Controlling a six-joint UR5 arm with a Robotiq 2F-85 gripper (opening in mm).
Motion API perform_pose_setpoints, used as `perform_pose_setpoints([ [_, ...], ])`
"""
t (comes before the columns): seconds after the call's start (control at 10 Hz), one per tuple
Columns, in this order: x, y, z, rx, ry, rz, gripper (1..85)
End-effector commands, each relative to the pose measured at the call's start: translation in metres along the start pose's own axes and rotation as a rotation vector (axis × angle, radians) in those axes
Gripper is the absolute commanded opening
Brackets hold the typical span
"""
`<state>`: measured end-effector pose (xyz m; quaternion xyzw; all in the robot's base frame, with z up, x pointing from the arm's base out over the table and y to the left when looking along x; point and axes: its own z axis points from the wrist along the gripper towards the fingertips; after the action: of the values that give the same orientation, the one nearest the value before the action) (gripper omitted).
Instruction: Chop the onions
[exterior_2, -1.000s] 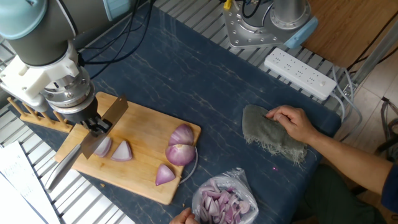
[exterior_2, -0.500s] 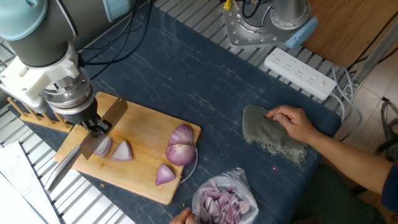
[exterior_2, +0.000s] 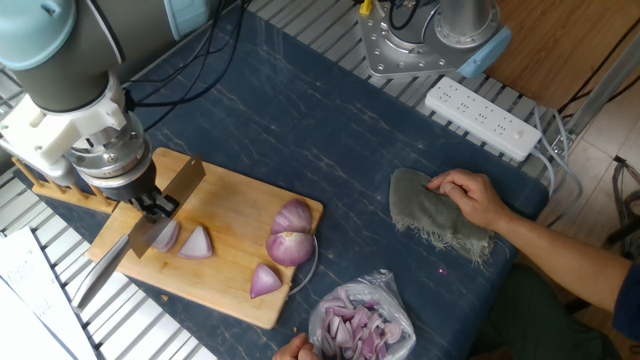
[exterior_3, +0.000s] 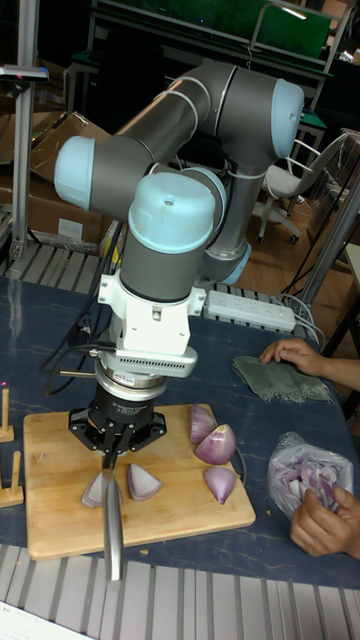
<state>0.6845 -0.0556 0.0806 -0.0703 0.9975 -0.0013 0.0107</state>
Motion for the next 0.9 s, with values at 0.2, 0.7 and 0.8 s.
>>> perform_pose_setpoints([
  [0.2,-0.008,0.002,0.005,-0.021,-0.020,-0.001,1.0],
  [0.7,-0.019,0.000,0.016,-0.023,-0.039,-0.004,1.0],
  [0.8,-0.023,0.003,0.019,-0.024,-0.050,0.001,1.0],
])
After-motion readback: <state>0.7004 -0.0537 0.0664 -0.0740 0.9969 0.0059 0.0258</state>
